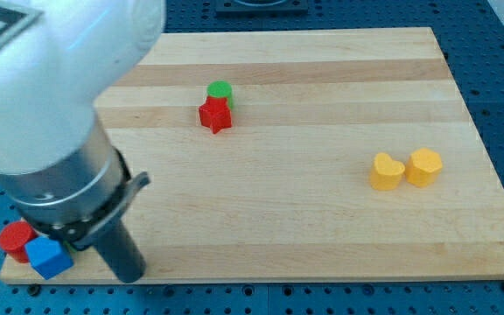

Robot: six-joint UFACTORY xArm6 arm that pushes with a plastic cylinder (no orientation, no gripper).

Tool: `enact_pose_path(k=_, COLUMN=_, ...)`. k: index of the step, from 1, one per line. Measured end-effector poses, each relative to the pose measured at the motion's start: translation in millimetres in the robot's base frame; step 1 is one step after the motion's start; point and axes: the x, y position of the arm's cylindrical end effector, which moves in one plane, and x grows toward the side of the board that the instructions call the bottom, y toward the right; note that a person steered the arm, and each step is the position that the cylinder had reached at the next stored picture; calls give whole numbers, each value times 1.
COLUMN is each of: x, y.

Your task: Drag the green star diagonally to red star

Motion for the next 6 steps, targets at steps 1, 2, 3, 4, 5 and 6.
enact_pose_path(k=1, x=-5, y=-32)
enact_pose_path(k=2, x=-14, y=-55)
enact_pose_path(k=3, x=-22, y=-81)
enact_pose_path(k=4, x=-36, y=-88)
enact_pose_path(k=5, x=-53, y=-88)
enact_pose_path(k=6, x=-69, y=-79)
